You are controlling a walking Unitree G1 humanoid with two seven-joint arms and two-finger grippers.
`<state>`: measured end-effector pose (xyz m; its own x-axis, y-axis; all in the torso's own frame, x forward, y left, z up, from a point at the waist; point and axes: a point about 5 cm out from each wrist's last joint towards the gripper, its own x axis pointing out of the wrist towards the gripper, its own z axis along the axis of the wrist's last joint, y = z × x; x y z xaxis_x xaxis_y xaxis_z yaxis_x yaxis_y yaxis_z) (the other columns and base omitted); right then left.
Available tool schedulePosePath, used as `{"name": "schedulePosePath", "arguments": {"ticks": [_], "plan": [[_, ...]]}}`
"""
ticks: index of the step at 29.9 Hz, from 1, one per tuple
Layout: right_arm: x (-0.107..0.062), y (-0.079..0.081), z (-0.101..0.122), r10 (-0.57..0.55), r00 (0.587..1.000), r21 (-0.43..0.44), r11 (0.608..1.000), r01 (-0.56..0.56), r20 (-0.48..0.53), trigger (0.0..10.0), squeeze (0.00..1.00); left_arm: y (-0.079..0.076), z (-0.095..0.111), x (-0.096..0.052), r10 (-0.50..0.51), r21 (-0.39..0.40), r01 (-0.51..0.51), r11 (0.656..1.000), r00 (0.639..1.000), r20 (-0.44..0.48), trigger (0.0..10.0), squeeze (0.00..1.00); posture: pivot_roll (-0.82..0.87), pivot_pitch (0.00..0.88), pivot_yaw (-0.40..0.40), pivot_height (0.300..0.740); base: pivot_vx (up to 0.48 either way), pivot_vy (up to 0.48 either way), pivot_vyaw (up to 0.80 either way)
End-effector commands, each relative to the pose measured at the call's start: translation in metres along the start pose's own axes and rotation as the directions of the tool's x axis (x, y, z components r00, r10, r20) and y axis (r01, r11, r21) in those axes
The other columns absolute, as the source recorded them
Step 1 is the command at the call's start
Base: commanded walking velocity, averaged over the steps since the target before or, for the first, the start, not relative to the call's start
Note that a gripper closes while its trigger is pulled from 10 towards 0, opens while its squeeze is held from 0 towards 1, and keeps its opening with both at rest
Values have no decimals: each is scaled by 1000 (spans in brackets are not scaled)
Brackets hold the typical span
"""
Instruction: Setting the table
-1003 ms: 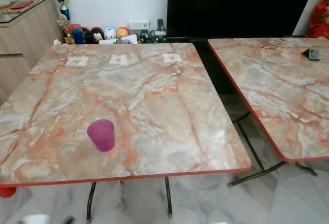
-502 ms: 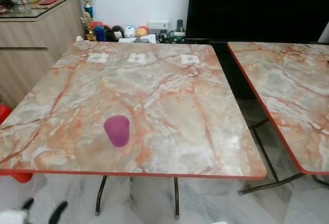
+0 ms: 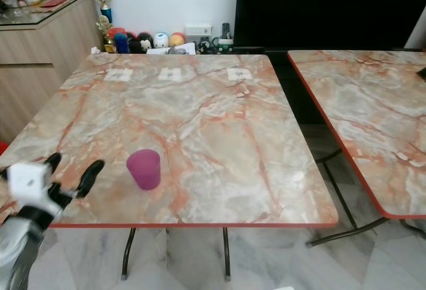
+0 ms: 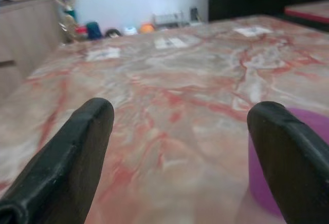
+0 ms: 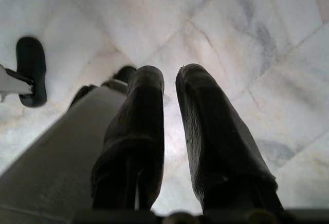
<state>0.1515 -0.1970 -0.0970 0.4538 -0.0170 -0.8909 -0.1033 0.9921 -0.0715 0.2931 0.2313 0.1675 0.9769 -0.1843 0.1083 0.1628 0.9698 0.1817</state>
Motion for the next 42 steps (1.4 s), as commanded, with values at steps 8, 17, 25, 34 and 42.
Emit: {"name": "schedulePosePath", "arguments": {"ticks": [8, 17, 25, 34, 42], "plan": [[0, 2, -1, -7, 1000, 16, 1000, 8, -1, 10000, 0, -8, 7, 40, 21, -61, -29, 998, 990, -139, 10000, 0, 89, 0, 3, 740, 0, 0, 0], [0, 2, -1, -11, 1000, 17, 1000, 11, -3, 10000, 0, -14, 20, 53, -32, -69, 16, 997, 968, -249, 0, 0, 91, 0, 8, 740, 0, 0, 0], [0, 2, -1, -13, 1000, 17, 1000, 13, -6, 10000, 0, -18, 18, 59, -39, -72, 15, 997, 939, -342, 10000, 0, 87, 0, 10, 740, 0, 0, 0], [0, 2, -1, -14, 1000, 10, 1000, 15, -10, 10000, 0, -24, 19, 57, -81, -90, 50, 995, 918, -389, 0, 0, 85, 0, 11, 740, 0, 0, 0], [0, 3, -1, -14, 1000, 6, 1000, 14, -11, 10000, 0, -31, 16, 55, -105, -109, 65, 992, 903, -417, 10000, 0, 78, 0, 13, 740, 0, 0, 0]]}}
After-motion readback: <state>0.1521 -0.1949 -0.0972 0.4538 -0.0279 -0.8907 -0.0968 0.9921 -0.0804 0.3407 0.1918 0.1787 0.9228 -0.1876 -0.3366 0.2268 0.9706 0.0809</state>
